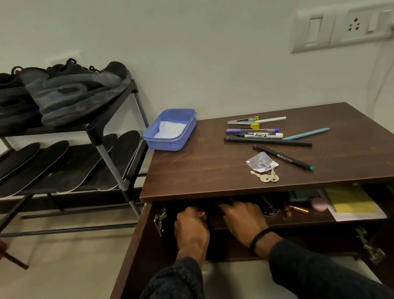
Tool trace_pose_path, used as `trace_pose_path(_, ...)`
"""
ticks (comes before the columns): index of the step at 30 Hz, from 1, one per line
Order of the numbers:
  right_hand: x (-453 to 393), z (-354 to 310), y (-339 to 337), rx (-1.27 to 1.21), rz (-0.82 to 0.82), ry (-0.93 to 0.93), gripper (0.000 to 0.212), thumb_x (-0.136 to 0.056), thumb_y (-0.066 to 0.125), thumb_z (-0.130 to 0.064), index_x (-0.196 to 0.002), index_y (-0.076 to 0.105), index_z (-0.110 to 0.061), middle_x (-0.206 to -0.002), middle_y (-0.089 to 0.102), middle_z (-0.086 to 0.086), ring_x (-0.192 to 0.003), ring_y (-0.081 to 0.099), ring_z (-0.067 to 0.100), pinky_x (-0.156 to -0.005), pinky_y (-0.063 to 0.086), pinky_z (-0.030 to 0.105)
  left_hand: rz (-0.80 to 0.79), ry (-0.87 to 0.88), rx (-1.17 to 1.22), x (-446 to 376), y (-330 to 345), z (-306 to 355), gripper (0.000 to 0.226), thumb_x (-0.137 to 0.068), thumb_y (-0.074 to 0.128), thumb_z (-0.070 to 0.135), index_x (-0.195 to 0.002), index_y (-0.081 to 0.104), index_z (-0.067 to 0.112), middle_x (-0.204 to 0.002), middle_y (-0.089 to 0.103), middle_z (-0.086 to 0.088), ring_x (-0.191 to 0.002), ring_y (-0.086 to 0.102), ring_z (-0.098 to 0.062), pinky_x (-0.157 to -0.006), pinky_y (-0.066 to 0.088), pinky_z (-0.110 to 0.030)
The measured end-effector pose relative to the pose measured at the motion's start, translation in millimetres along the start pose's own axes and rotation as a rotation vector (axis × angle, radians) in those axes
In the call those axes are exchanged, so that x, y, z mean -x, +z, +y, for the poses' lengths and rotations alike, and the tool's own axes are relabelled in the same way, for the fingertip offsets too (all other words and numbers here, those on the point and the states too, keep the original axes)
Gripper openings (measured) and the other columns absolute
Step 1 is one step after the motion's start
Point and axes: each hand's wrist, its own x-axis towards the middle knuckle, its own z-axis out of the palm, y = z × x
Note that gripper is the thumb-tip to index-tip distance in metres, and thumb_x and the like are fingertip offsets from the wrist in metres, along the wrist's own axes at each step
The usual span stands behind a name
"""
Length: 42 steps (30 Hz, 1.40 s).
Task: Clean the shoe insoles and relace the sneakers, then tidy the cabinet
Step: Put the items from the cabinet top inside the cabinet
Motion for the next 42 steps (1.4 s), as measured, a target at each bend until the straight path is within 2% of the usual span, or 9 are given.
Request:
trace_pose_path(7,-4.0,-10.2,10.1,0.010,-0.050,0.057,0.034,-0.102,0.047,-0.036,-0.133,0.053,-0.026,-0.126,0.063,0.009,-0.112,0.061,0.035,-0.098,0.042,0.041,-0.043,0.034,-0.194,-6.5,-3.4,3.2,0.033,-0.097,0.059,0.038,-0.118,0.064,0.013,-0.123,0.061,-0.013,-0.116,0.059,-0.031,-0.092,0.051,-0.038)
trace_pose_path(12,5.8,-1.4,-6.2,-0.034,-0.083,0.043,0.037,-0.098,0.050,-0.041,-0.130,0.055,-0.024,-0.122,0.065,0.010,-0.111,0.061,0.034,-0.096,0.043,0.041,-0.023,0.197,-0.167,12.1,-9.2,15.5,0.033,-0.093,0.063,0.043,-0.117,0.066,0.020,-0.120,0.061,-0.007,-0.115,0.057,-0.024,-0.094,0.052,-0.037)
trace_pose_path(18,57.3,25.8,-57.7,-0.196,0.339,-0.300,0.028,-0.090,0.061,-0.021,-0.117,0.067,-0.017,-0.115,0.066,-0.001,-0.097,0.061,0.018,-0.080,0.054,0.032,-0.003,0.606,-0.051,56.4,-32.7,36.6,0.014,-0.095,0.057,0.038,-0.097,0.067,0.029,-0.086,0.066,0.011,-0.078,0.064,-0.006,-0.072,0.057,-0.032)
trace_pose_path(22,81.0,66.8,-105.6,-0.271,0.608,-0.255,0.018,-0.090,0.069,-0.016,-0.107,0.073,-0.011,-0.102,0.065,0.002,-0.090,0.058,0.016,-0.077,0.051,0.028,0.082,0.914,0.124,78.6,-48.3,68.4,0.010,-0.098,0.060,0.033,-0.091,0.066,0.029,-0.077,0.056,0.015,-0.069,0.055,-0.004,-0.064,0.049,-0.021)
trace_pose_path(26,67.0,90.2,-129.4,-0.383,0.472,0.027,0.028,-0.089,0.070,-0.033,-0.113,0.071,-0.019,-0.104,0.058,-0.006,-0.093,0.055,0.007,-0.080,0.052,0.025,0.187,0.940,0.315,62.0,-48.1,111.2,0.022,-0.100,0.061,0.024,-0.121,0.066,0.023,-0.105,0.061,0.013,-0.091,0.058,0.002,-0.081,0.051,-0.014)
trace_pose_path(29,50.5,92.8,-130.4,-0.416,0.362,0.189,0.029,-0.091,0.066,-0.043,-0.114,0.070,-0.027,-0.097,0.057,-0.008,-0.087,0.053,0.006,-0.076,0.049,0.024,0.055,0.918,0.139,28.0,-45.1,140.0,0.036,-0.101,0.058,0.024,-0.136,0.058,0.027,-0.118,0.054,0.007,-0.107,0.052,-0.005,-0.095,0.050,-0.026)
trace_pose_path(35,43.9,89.9,-141.2,-0.369,0.227,0.172,0.010,-0.093,0.067,-0.035,-0.098,0.072,-0.027,-0.096,0.055,-0.007,-0.082,0.048,0.006,-0.071,0.042,0.022,-0.235,1.039,-0.239,-4.5,-50.9,165.8,0.025,-0.099,0.060,0.026,-0.121,0.071,0.029,-0.108,0.058,0.002,-0.102,0.058,-0.016,-0.089,0.044,-0.028)
trace_pose_path(39,55.1,102.3,-150.1,-0.603,0.263,0.177,0.003,-0.093,0.068,-0.030,-0.094,0.069,-0.027,-0.099,0.062,-0.012,-0.086,0.056,0.001,-0.074,0.047,0.015,-0.094,1.060,-0.224,-2.6,-56.8,167.5,0.019,-0.095,0.065,0.026,-0.110,0.075,0.023,-0.102,0.068,0.003,-0.096,0.061,-0.017,-0.086,0.051,-0.038)
trace_pose_path(42,71.6,113.6,-167.1,-0.991,0.301,0.172,0.005,-0.095,0.066,-0.024,-0.097,0.070,-0.021,-0.099,0.074,-0.007,-0.097,0.067,0.004,-0.086,0.056,0.027,0.114,1.070,-0.024,18.3,-67.2,164.3,0.016,-0.093,0.069,0.026,-0.105,0.077,0.022,-0.095,0.069,0.005,-0.090,0.062,-0.014,-0.080,0.052,-0.034)
